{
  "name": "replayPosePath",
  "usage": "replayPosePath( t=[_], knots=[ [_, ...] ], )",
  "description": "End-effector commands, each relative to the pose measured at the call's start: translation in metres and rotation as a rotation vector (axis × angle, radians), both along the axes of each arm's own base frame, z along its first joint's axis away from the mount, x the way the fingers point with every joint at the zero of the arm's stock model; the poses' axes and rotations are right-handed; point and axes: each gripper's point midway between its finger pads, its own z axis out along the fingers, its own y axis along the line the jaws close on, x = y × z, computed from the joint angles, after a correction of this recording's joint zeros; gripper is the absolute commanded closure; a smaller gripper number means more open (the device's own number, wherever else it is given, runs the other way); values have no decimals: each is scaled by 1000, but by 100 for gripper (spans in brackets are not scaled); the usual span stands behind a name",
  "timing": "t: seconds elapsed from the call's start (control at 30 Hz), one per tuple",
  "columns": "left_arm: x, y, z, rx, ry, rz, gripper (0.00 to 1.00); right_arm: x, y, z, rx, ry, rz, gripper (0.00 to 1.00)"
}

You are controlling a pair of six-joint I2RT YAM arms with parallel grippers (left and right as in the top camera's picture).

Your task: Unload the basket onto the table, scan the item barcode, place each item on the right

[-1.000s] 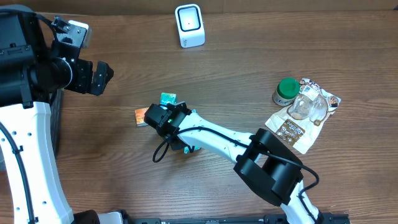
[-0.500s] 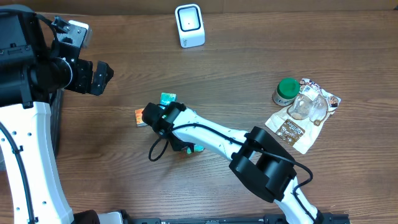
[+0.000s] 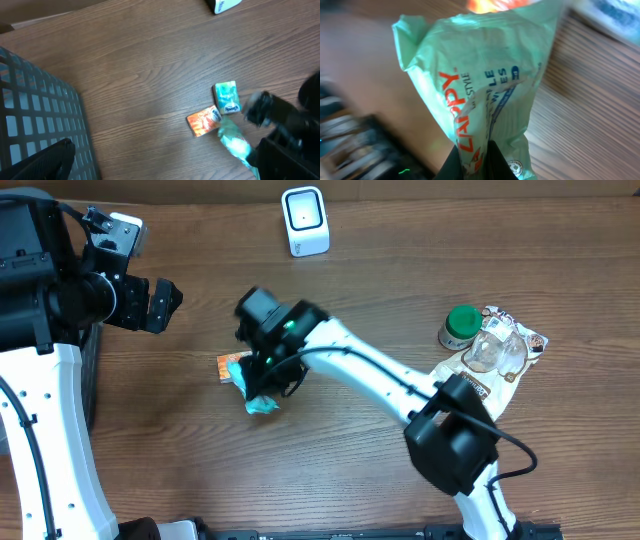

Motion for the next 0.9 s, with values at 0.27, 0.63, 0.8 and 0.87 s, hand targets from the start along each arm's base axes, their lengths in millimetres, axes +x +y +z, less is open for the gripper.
replayPosePath(
  t=[0.27,0.63,0.8,0.87],
  knots=[
    [0,1,8,15,-24,-16,0,-47,-9,4,430,399,111,96],
    [0,1,8,15,-24,-16,0,-37,-50,-59,223,367,-32,96],
    [0,1,8,15,-24,-16,0,-28,-77,-85,57,338,-128,94],
    [0,1,8,15,-24,-16,0,-24,-89,-94,-21,315,-164,89]
  ],
)
